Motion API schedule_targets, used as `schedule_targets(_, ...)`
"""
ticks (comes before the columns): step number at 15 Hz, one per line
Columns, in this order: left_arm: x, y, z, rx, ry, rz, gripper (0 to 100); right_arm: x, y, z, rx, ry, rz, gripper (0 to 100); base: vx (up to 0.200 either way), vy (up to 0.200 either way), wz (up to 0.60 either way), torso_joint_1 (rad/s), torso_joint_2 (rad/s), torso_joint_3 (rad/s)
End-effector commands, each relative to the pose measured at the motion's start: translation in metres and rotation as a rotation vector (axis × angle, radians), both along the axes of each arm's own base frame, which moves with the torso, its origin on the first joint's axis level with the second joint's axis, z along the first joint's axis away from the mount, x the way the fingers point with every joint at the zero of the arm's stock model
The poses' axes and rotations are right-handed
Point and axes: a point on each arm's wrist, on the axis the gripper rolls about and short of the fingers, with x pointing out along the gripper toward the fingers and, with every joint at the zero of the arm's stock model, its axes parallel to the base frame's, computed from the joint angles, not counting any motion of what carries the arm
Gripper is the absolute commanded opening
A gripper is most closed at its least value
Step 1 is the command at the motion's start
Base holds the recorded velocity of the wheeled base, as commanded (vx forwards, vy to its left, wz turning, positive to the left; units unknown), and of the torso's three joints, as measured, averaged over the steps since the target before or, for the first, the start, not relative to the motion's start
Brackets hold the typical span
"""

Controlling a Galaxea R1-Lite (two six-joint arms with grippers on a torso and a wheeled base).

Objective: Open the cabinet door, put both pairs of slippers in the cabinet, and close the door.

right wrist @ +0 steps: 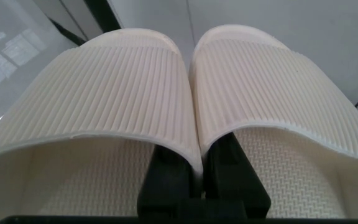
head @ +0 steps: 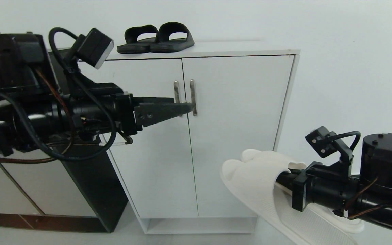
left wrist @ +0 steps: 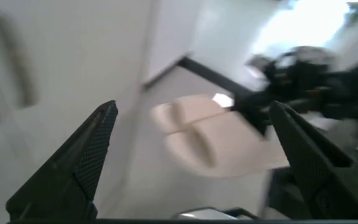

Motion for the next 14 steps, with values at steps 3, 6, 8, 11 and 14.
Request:
schedule_targets(3, 0.046, -0.014, 0.007, -0.039, 0.091, -0.117, 100, -0.001, 0.000, 0.000, 0.005, 0.003, 0.019, 0, 0.000, 0.000, 0.00, 0.000, 0.00, 0.000)
schedule_targets(6, 0.072, -0.022, -0.002, -0.024, 0.094, -0.045, 100, -0.001, -0.001, -0.001, 0.005, 0.003, 0.019, 0, 0.000, 0.000, 0.00, 0.000, 0.00, 0.000)
schedule_targets(8, 0.085, -0.020, -0.008, -0.013, 0.089, -0.021, 100, -0.001, -0.001, -0.001, 0.005, 0.003, 0.017, 0, 0.000, 0.000, 0.00, 0.000, 0.00, 0.000)
schedule_targets(11, 0.102, -0.008, -0.014, -0.010, 0.095, 0.030, 100, -0.001, -0.001, 0.000, 0.007, 0.001, 0.019, 0, 0.000, 0.000, 0.00, 0.000, 0.00, 0.000)
schedule_targets(14, 0.116, -0.004, -0.019, -0.007, 0.101, 0.076, 100, 0.000, 0.000, -0.001, 0.005, 0.003, 0.019, 0, 0.000, 0.000, 0.00, 0.000, 0.00, 0.000)
